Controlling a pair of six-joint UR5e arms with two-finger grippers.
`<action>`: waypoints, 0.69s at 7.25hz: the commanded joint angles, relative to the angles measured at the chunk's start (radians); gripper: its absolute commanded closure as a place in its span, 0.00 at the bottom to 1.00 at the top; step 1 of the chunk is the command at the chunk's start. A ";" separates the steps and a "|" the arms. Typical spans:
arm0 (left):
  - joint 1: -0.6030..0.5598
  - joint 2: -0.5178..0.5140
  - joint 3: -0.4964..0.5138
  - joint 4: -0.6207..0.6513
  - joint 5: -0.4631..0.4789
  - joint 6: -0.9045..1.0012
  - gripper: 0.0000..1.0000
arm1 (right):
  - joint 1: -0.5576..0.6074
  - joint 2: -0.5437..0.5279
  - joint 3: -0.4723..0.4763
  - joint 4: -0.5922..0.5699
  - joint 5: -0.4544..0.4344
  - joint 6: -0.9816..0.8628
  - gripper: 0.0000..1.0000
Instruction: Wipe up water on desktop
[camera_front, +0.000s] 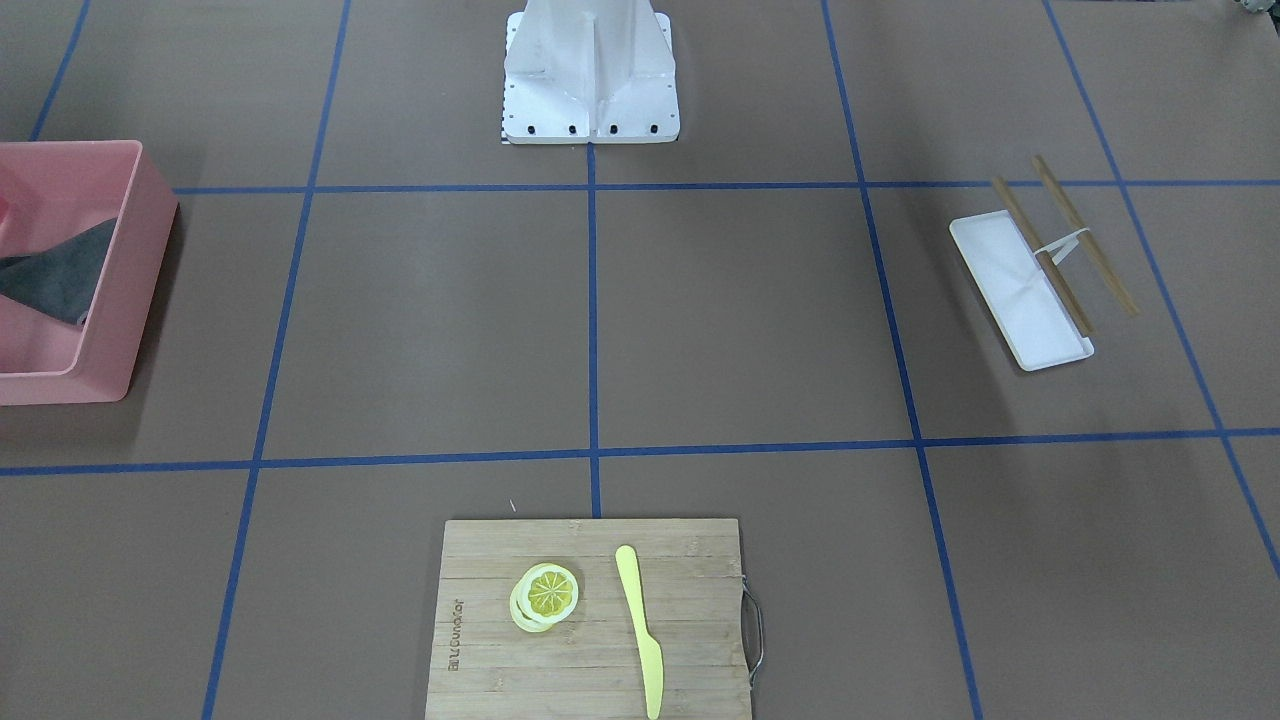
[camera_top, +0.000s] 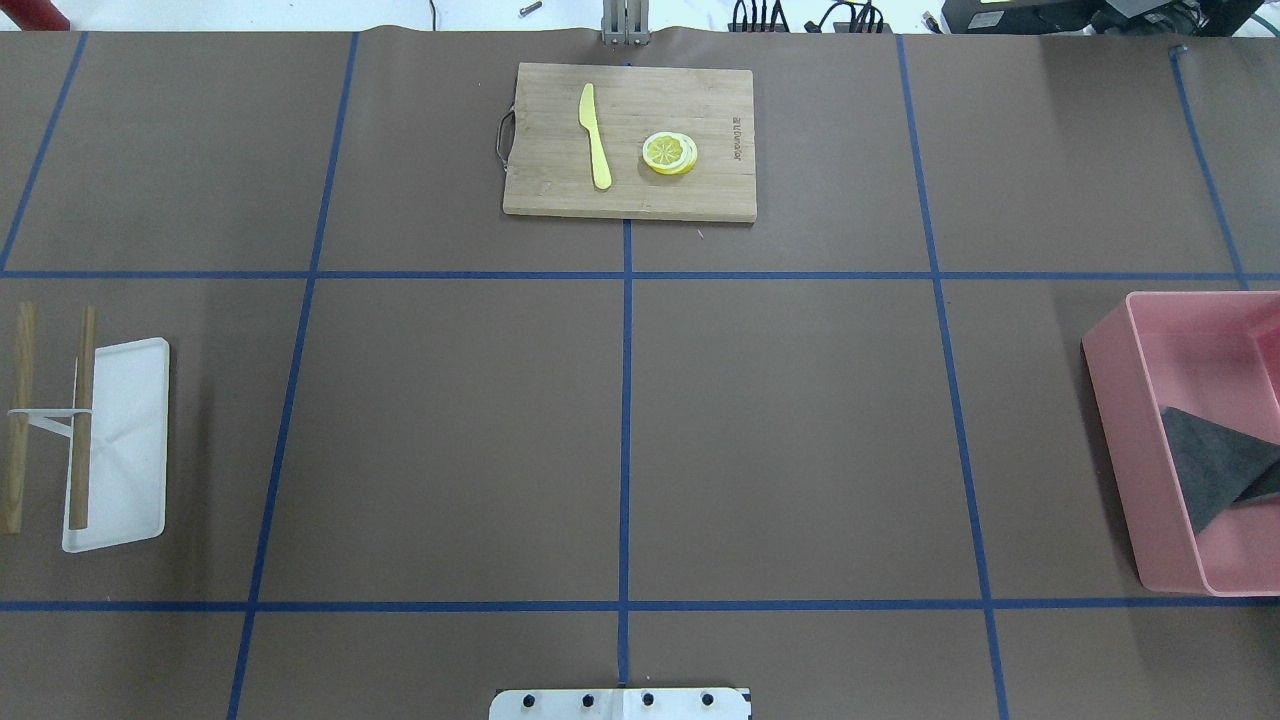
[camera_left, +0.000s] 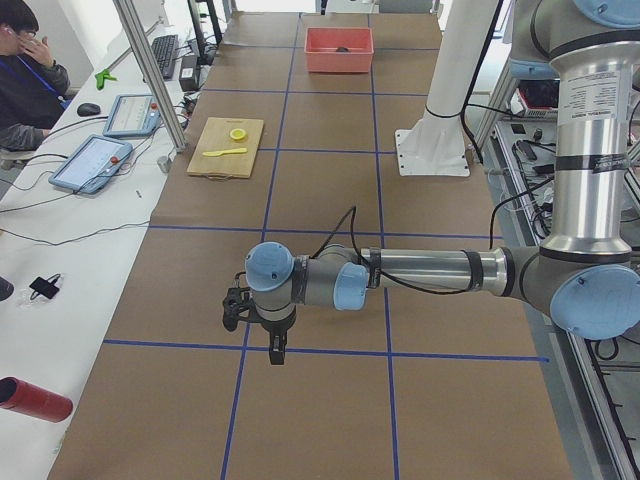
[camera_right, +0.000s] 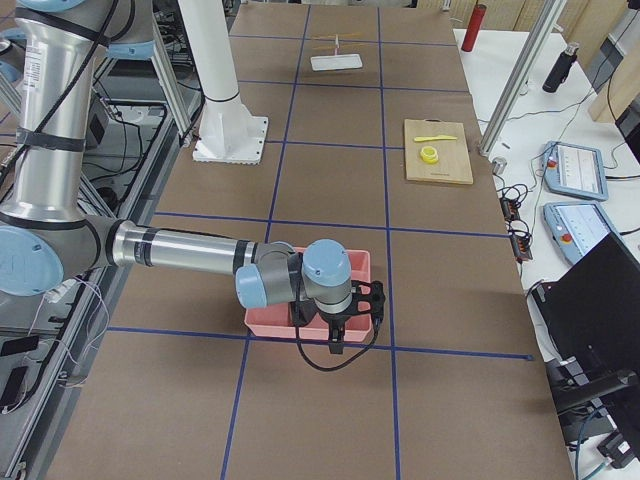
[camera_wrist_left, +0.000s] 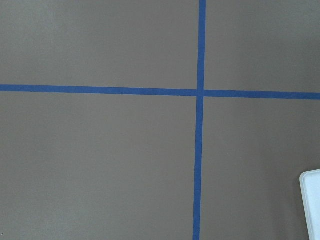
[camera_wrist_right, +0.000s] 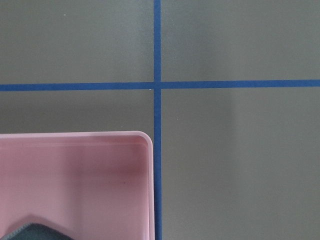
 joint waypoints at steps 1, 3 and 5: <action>0.000 0.000 0.002 0.000 0.000 0.000 0.02 | -0.002 0.000 0.002 0.000 0.000 0.000 0.00; 0.000 -0.001 0.009 0.000 0.000 0.000 0.01 | -0.005 0.000 0.002 0.000 0.006 0.000 0.00; 0.000 0.000 0.011 0.000 0.000 0.000 0.02 | -0.008 0.000 0.002 0.000 0.008 0.000 0.00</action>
